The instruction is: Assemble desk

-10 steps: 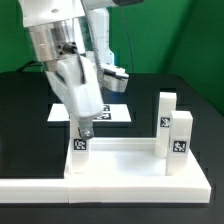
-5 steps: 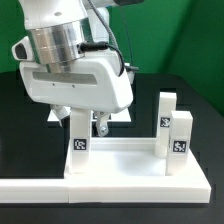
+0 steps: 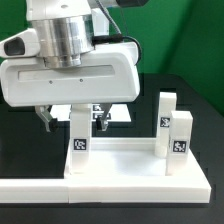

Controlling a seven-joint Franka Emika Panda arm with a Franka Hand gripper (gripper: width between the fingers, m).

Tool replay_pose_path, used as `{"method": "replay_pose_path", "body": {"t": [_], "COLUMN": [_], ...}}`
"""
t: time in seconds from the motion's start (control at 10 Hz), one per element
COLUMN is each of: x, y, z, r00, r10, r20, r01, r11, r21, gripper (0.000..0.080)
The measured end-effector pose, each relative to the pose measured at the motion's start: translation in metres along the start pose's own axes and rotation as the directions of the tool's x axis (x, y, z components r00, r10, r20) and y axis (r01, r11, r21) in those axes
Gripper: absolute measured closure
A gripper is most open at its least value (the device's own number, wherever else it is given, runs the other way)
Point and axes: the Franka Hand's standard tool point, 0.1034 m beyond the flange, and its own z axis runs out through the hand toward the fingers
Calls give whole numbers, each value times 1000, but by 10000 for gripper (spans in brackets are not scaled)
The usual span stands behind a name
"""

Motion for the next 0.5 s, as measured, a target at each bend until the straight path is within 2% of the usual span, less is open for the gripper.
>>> {"method": "replay_pose_path", "body": {"t": [0.1,0.3,0.5], "x": [0,0,0], "y": [0,0,3], "z": [0,0,0], "r00": [1000,993,978], "r10": [3,120,210], "r20": [0,1,0], "r01": [-3,-120,-210], "r11": [1000,993,978], "r21": [0,2,-1], "gripper": [162,508,505]}}
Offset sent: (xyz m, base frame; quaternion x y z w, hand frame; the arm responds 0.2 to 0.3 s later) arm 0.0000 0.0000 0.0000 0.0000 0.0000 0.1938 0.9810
